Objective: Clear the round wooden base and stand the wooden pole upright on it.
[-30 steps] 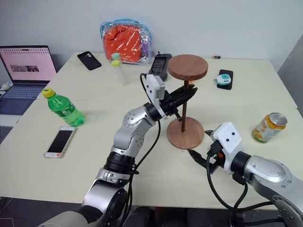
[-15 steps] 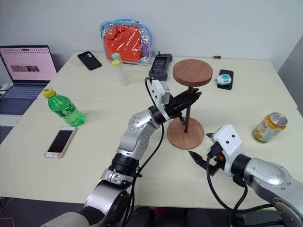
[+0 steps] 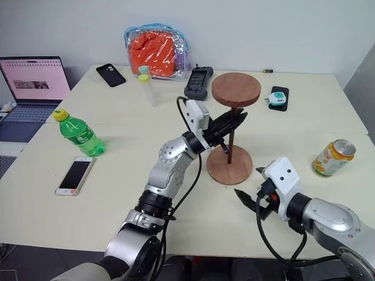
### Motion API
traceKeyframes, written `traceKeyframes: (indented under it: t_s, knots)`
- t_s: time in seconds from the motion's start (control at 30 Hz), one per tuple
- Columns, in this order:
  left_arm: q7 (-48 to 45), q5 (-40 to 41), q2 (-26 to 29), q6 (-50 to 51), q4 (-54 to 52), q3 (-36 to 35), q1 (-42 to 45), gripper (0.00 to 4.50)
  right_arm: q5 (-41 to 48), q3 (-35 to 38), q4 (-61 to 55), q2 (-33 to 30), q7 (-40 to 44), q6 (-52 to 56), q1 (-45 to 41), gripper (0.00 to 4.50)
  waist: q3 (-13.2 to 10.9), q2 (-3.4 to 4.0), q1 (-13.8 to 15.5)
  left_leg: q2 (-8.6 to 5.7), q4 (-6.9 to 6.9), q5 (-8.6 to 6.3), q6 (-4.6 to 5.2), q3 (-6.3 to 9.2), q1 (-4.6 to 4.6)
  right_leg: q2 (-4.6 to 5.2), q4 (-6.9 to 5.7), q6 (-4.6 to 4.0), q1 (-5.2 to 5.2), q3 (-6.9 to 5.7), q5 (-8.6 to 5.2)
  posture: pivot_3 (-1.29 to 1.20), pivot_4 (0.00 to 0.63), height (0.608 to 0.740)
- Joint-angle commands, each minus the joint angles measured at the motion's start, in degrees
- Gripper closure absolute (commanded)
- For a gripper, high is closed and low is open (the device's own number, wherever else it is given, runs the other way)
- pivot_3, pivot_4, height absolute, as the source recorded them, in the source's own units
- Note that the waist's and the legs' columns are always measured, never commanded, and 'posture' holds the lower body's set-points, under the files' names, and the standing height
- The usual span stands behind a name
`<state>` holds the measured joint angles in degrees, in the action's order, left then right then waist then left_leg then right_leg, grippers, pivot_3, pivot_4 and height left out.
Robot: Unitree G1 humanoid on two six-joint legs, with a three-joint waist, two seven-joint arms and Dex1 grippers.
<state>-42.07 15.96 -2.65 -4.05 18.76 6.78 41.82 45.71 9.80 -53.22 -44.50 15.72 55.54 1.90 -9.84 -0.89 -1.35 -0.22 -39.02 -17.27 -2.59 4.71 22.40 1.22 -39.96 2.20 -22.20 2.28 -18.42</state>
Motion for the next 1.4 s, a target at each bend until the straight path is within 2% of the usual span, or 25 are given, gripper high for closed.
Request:
traceKeyframes:
  t_s: [0.03, 0.23, 0.87, 1.4]
  knots:
    - [0.0, 0.0, 0.2, 0.0, -1.2, 0.2, -0.9, 4.23, -0.6, 0.2, -2.7, 0.1, 0.0, -1.5, -0.2, 0.0, 0.0, 0.0, 0.0, 0.0, 0.0, 0.0, 0.0, 0.0, -0.01, 0.0, 0.0, 0.0, 0.01, 0.0, 0.0, 0.0, 0.15, 0.74]
    - [0.3, 0.3, 0.0, 0.9, -2.2, 0.4, -1.5, 4.23, 1.2, 1.4, -1.9, 1.9, 0.1, -2.0, -2.2, 0.0, 0.0, -0.01, 0.0, 0.0, 0.0, 0.0, 0.0, 0.0, -0.05, 0.0, 0.0, 0.0, 0.04, 0.01, 0.0, 0.0, 0.15, 0.74]
    - [-0.1, 0.3, 0.2, 1.1, -3.4, 1.3, -3.2, 4.23, 2.6, 1.8, -1.8, 1.4, -0.1, -1.4, -2.6, 0.0, 0.0, 0.0, 0.0, 0.0, 0.0, 0.0, 0.01, 0.01, -0.06, 0.0, 0.0, 0.0, 0.06, 0.01, 0.0, 0.0, 0.15, 0.74]
    - [-0.3, -0.7, -0.2, -2.8, 0.1, 1.8, -2.7, 4.23, 3.6, 3.2, -2.8, 0.5, -0.8, -1.2, -0.7, 0.0, 0.0, -0.01, 0.0, 0.0, 0.01, -0.01, 0.01, 0.01, -0.15, 0.0, 0.01, 0.0, 0.15, 0.01, 0.0, 0.0, 0.15, 0.74]
